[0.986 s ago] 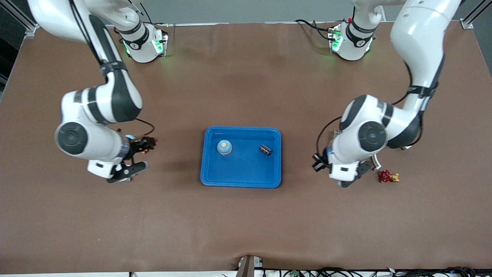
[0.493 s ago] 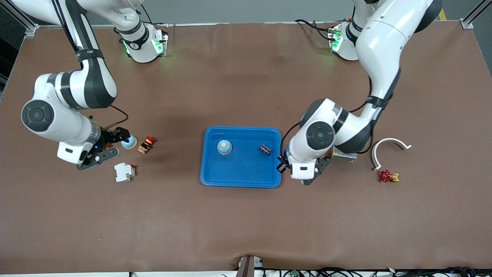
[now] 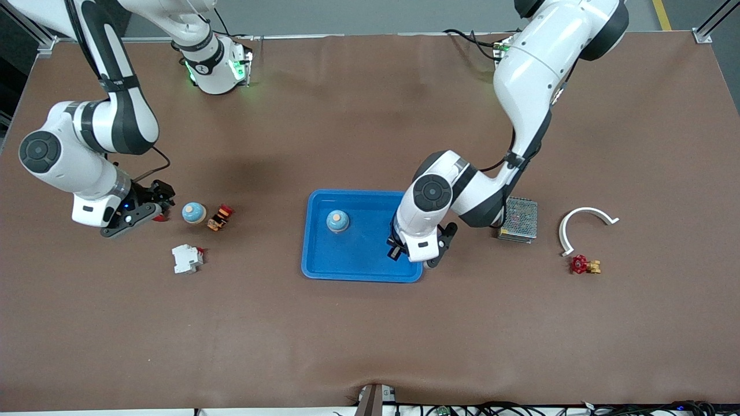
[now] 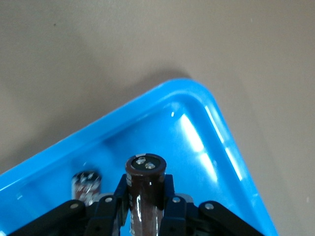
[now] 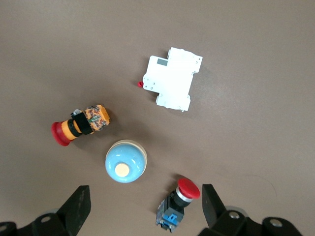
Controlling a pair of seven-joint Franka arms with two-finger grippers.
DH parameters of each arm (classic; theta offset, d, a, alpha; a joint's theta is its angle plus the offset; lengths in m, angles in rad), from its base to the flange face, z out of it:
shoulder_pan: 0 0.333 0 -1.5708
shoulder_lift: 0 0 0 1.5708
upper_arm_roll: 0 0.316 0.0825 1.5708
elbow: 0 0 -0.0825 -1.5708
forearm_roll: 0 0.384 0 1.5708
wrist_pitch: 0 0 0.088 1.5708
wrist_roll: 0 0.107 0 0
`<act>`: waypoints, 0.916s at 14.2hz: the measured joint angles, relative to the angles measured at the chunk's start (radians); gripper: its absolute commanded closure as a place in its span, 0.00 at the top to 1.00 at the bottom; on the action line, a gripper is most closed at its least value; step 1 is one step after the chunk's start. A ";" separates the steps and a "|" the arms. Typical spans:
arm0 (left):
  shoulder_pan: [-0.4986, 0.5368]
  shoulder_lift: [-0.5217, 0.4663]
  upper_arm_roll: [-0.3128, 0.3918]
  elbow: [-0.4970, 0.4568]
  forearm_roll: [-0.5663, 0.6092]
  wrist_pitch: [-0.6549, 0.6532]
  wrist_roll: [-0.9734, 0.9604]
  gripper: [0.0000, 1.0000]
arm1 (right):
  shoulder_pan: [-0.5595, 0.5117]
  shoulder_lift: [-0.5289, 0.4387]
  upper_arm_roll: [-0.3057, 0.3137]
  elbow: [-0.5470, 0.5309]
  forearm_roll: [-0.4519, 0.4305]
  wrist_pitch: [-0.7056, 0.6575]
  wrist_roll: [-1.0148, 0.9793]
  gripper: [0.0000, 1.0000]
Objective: Place electrolytic capacitor and blue bell in tray
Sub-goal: 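Place the capacitor in the tray while the right gripper reaches the button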
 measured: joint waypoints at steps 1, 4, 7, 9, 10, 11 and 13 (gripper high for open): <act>-0.011 0.011 0.022 0.001 0.000 0.015 -0.006 0.00 | 0.000 0.002 0.002 -0.019 0.000 0.023 0.000 1.00; -0.013 0.052 0.039 0.002 0.000 0.042 -0.007 0.00 | 0.000 0.024 0.008 -0.048 0.000 0.064 0.000 1.00; -0.012 0.069 0.039 0.011 0.000 0.061 -0.007 0.10 | 0.000 0.065 0.011 -0.059 0.000 0.124 -0.001 1.00; -0.012 0.069 0.039 0.018 0.000 0.068 -0.008 0.77 | 0.000 0.092 0.013 -0.072 0.000 0.171 -0.001 1.00; -0.012 0.069 0.039 0.019 0.000 0.077 -0.008 1.00 | 0.000 0.105 0.014 -0.077 0.000 0.185 -0.001 1.00; -0.012 0.069 0.039 0.021 0.000 0.082 -0.008 1.00 | 0.000 0.117 0.014 -0.078 0.000 0.193 -0.001 1.00; -0.012 0.069 0.039 0.027 0.000 0.089 -0.006 1.00 | 0.001 0.134 0.015 -0.078 0.000 0.195 -0.002 1.00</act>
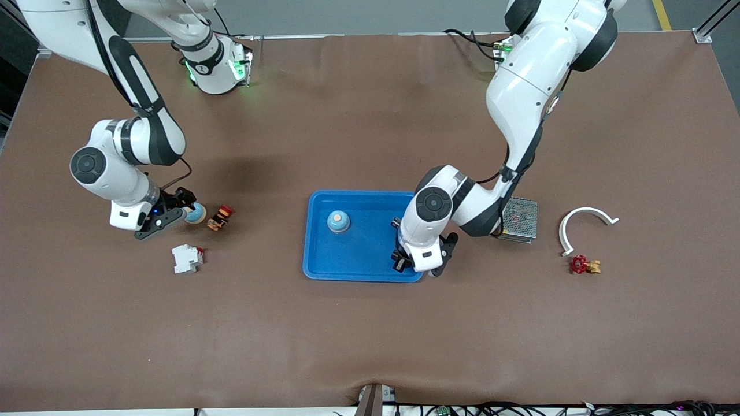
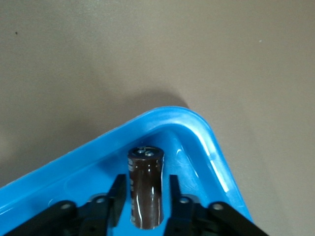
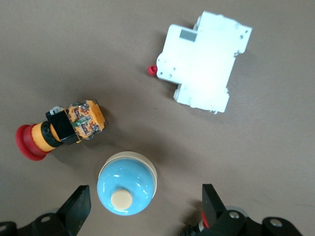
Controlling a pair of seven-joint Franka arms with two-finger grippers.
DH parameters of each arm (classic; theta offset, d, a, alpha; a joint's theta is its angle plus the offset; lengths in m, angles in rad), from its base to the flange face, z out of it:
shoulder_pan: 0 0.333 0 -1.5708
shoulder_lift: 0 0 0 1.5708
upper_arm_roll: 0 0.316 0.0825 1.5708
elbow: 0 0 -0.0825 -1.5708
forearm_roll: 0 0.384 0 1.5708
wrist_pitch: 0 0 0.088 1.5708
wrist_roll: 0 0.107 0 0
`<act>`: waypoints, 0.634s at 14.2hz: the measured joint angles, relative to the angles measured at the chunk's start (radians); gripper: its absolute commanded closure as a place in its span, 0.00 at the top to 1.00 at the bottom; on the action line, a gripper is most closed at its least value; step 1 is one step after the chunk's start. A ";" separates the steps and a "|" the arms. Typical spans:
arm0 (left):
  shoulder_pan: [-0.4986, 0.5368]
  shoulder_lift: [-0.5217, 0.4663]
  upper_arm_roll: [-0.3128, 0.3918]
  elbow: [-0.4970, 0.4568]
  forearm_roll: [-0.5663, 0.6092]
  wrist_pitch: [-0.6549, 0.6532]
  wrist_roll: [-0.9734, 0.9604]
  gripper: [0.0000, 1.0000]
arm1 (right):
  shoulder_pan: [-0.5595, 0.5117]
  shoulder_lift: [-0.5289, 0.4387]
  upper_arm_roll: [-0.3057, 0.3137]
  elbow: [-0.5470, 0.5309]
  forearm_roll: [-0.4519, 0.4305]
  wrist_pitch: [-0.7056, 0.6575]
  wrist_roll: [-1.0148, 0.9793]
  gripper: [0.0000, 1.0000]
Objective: Place electrolytic capacitor and blue bell in tray
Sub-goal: 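Place the capacitor in the tray while the right gripper reaches the button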
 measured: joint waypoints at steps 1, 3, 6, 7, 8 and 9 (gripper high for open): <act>0.000 -0.001 0.000 0.006 0.000 0.002 0.006 1.00 | 0.001 0.006 0.002 -0.001 0.000 0.002 0.000 1.00; 0.003 -0.015 0.000 0.023 0.000 -0.004 0.037 1.00 | 0.002 0.015 0.005 -0.008 0.000 0.022 0.000 1.00; 0.029 -0.094 0.002 0.040 0.001 -0.114 0.198 1.00 | 0.002 0.026 0.007 -0.024 0.000 0.045 0.000 1.00; 0.047 -0.131 0.002 0.044 0.001 -0.161 0.269 1.00 | 0.002 0.031 0.007 -0.028 0.000 0.054 -0.001 1.00; 0.071 -0.173 0.002 0.046 0.001 -0.210 0.352 1.00 | 0.002 0.036 0.007 -0.030 0.000 0.060 -0.001 1.00; 0.096 -0.217 0.003 0.046 0.001 -0.262 0.438 1.00 | 0.002 0.040 0.007 -0.031 0.000 0.062 -0.001 1.00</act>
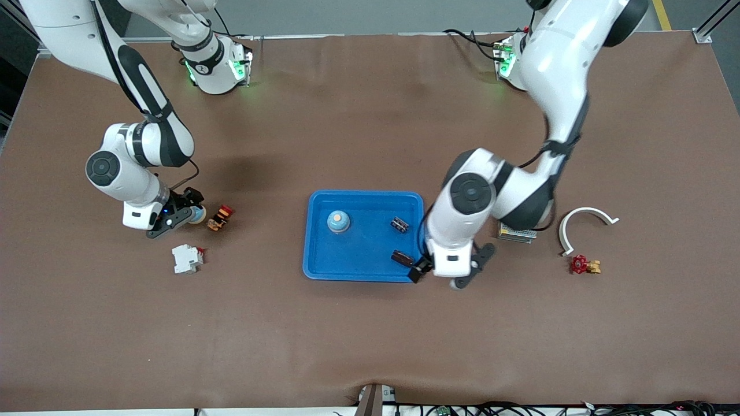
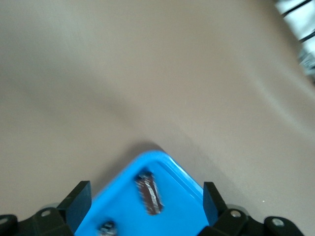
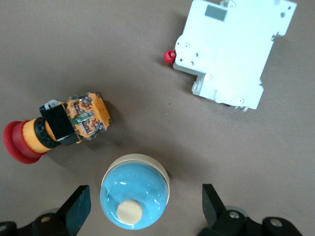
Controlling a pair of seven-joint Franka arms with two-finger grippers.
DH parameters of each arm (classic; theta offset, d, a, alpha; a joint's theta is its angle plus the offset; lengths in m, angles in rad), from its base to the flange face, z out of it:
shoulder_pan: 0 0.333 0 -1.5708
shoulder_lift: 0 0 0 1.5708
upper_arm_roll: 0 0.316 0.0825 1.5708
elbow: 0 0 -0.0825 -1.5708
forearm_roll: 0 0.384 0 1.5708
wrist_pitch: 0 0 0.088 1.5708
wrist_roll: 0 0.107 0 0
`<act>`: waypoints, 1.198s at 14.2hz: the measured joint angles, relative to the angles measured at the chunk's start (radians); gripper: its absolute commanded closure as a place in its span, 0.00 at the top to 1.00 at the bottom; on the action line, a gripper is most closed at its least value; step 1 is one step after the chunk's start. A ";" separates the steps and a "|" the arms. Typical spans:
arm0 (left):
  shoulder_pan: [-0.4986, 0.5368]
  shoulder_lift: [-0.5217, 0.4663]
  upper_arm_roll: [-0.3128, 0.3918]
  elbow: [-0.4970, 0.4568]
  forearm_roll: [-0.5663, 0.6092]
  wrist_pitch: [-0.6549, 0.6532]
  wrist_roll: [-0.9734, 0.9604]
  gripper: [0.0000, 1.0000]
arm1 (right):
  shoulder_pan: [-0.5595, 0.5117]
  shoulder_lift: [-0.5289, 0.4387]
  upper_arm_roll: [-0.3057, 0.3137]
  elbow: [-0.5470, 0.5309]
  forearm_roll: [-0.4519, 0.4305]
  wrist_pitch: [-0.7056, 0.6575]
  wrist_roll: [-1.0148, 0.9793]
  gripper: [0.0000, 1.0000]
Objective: Place electrolytic capacitor and blue bell in tray
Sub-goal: 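Place the capacitor in the tray while the right gripper reaches the button, then grasp the second blue button with the right gripper while the left gripper retracts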
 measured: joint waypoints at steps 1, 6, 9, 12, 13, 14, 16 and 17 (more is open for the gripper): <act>0.021 -0.042 0.000 0.000 0.000 -0.060 0.088 1.00 | 0.000 0.003 0.000 -0.002 0.000 0.003 0.000 1.00; 0.123 -0.188 0.004 -0.004 0.002 -0.254 0.450 1.00 | 0.003 0.030 0.001 -0.010 0.000 0.035 -0.002 1.00; 0.213 -0.269 0.006 -0.004 0.002 -0.330 0.662 1.00 | 0.004 0.036 0.001 -0.011 0.000 0.037 -0.002 1.00; 0.294 -0.345 0.007 -0.005 -0.001 -0.402 0.830 1.00 | 0.004 0.036 0.001 -0.011 0.000 0.037 -0.002 1.00; 0.310 -0.367 0.006 -0.005 -0.001 -0.426 0.862 1.00 | 0.004 0.037 0.001 -0.012 0.000 0.037 -0.002 1.00; 0.323 -0.388 0.006 -0.006 -0.001 -0.449 0.892 1.00 | 0.004 0.038 0.001 -0.013 0.000 0.037 -0.002 1.00; 0.335 -0.424 0.006 -0.007 -0.001 -0.490 0.934 1.00 | 0.004 0.041 0.001 -0.016 0.000 0.037 -0.002 1.00; 0.335 -0.443 0.006 -0.007 -0.001 -0.514 0.948 1.00 | 0.004 0.042 0.001 -0.017 0.000 0.038 -0.002 1.00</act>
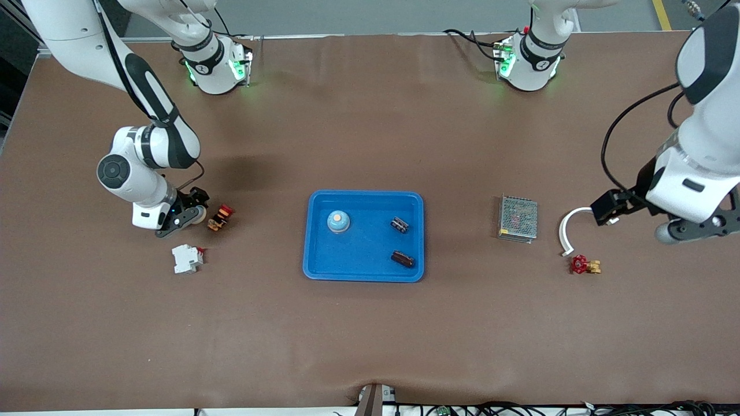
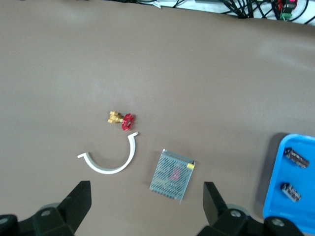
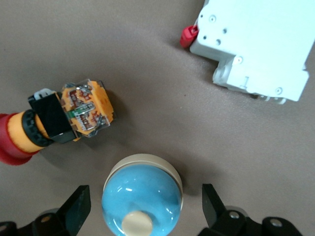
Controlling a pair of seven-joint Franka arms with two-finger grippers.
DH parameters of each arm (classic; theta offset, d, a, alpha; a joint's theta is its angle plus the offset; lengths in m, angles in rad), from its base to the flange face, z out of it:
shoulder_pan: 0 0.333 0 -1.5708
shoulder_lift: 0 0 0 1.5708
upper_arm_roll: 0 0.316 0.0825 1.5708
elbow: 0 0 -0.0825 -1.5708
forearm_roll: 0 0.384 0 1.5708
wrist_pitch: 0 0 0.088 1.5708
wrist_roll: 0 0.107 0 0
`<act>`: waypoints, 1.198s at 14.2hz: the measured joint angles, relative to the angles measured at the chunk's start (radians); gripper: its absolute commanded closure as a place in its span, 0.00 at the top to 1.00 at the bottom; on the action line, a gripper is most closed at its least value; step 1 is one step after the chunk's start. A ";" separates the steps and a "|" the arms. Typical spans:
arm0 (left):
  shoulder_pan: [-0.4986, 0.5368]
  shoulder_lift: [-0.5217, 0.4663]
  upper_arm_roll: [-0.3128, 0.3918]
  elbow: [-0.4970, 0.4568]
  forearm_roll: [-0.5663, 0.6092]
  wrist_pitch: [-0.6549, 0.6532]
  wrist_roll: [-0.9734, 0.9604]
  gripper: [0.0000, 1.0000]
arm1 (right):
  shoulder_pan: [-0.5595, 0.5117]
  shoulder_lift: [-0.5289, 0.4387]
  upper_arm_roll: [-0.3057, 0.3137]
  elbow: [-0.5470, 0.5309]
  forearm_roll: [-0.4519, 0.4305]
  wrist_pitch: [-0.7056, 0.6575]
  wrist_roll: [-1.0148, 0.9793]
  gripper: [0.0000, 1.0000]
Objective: Place electrolytic capacitor and blue bell in tray
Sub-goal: 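Grasp the second blue button with the right gripper while the left gripper retracts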
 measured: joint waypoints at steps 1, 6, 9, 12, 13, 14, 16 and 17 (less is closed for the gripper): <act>-0.001 -0.020 0.000 -0.004 -0.001 -0.028 0.010 1.00 | 0.000 0.001 0.000 -0.001 0.000 0.001 0.000 1.00; -0.002 -0.161 0.038 -0.097 -0.039 -0.088 0.137 1.00 | 0.000 0.007 0.000 -0.003 0.000 0.008 0.000 1.00; -0.002 -0.250 0.111 -0.178 -0.094 -0.090 0.250 1.00 | 0.000 0.008 -0.001 -0.003 0.000 0.010 0.000 0.73; -0.002 -0.292 0.121 -0.218 -0.100 -0.097 0.265 1.00 | 0.000 0.008 0.000 -0.003 0.000 0.012 0.000 0.39; -0.003 -0.296 0.119 -0.222 -0.100 -0.102 0.265 1.00 | 0.000 0.006 0.000 -0.003 0.000 0.013 0.000 0.35; -0.003 -0.298 0.117 -0.224 -0.100 -0.103 0.265 1.00 | 0.000 0.006 0.000 -0.003 0.000 0.014 0.000 0.35; -0.004 -0.298 0.116 -0.227 -0.100 -0.103 0.265 1.00 | 0.000 0.006 0.000 -0.002 0.000 0.014 0.000 0.35; -0.004 -0.298 0.116 -0.228 -0.100 -0.103 0.265 1.00 | 0.000 0.006 0.001 0.002 0.000 0.014 0.000 0.35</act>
